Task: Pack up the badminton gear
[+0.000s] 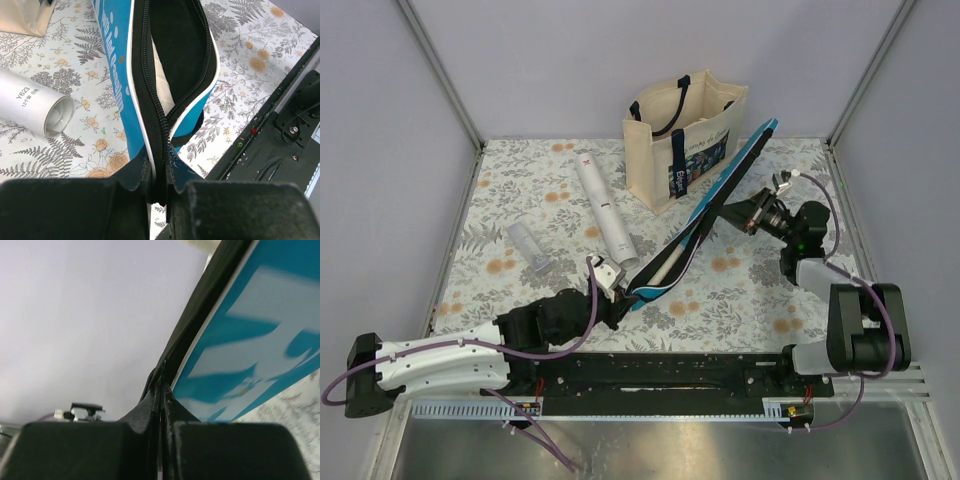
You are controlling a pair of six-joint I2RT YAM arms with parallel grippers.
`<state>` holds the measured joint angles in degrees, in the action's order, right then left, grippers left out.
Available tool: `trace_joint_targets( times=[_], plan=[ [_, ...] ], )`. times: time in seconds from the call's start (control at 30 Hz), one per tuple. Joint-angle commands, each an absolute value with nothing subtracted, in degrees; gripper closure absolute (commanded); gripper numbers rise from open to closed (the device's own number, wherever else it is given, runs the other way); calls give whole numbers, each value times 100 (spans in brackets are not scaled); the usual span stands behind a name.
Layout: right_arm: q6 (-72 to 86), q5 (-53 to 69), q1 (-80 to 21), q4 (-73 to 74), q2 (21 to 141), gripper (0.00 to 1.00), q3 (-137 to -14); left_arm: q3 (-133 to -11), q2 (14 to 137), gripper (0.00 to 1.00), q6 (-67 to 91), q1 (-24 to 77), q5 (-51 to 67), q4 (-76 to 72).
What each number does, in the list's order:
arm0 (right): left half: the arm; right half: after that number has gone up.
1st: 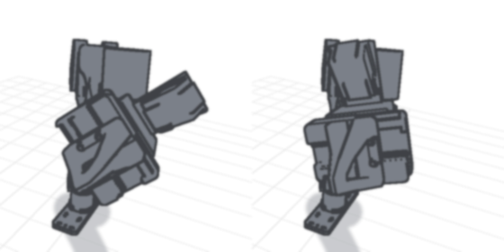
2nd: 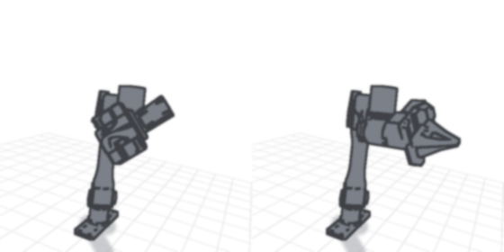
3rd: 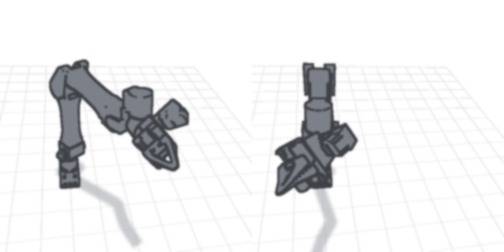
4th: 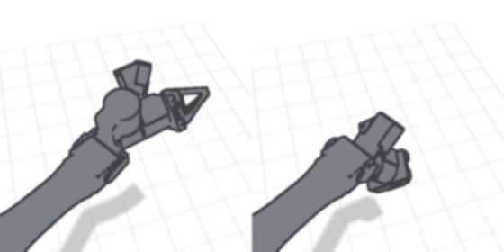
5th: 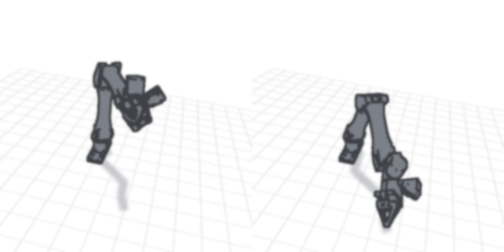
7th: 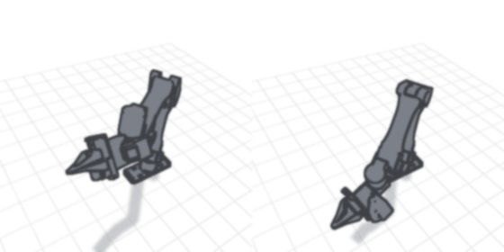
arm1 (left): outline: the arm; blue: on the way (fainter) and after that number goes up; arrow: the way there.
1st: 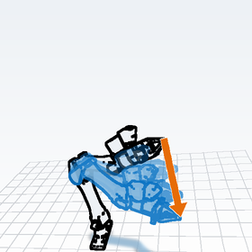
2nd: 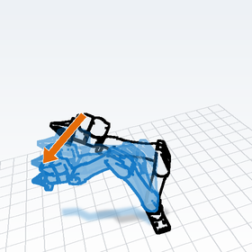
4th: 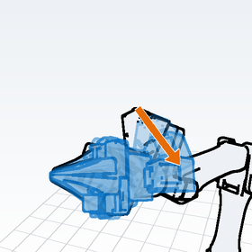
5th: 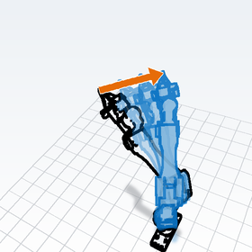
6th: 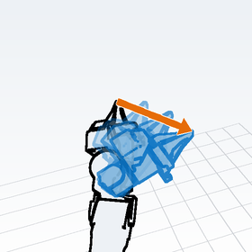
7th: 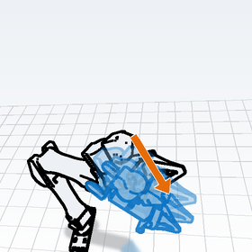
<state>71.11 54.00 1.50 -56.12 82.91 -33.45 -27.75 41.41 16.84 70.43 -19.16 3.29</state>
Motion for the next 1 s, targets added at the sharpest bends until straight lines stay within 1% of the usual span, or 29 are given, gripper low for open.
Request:
trace_joint_targets(
  times=[0.0,0.1,0.23,0.53,0.73,0.87,0.9,0.97],
  plan=[
    [6435,5511,-491,-4827,7279,100,-3094,-3111,4271,100,1872,6996,-2434,-474],
    [6057,5274,-921,-3976,6603,100,-3032,-3146,4385,100,1898,6996,-2514,-580],
    [5748,4835,-1633,-3226,6057,100,-2971,-3190,4517,100,1942,6996,-2601,-659],
    [5827,4254,-3189,-3023,5661,100,-2971,-3296,4737,100,1986,7005,-2654,-773],
    [5766,3964,-3787,-2874,5528,100,-2997,-3392,4869,100,1986,6996,-2611,-817],
    [5809,3911,-4174,-3040,5756,100,-3023,-3445,4922,100,1969,6996,-2593,-852],
    [5853,3911,-4262,-3137,5853,100,-3041,-3445,4931,98,1969,7005,-2575,-853],
    [5923,3885,-4455,-3339,5985,100,-3085,-3445,4913,79,1960,6996,-2514,-844]
  ],
)
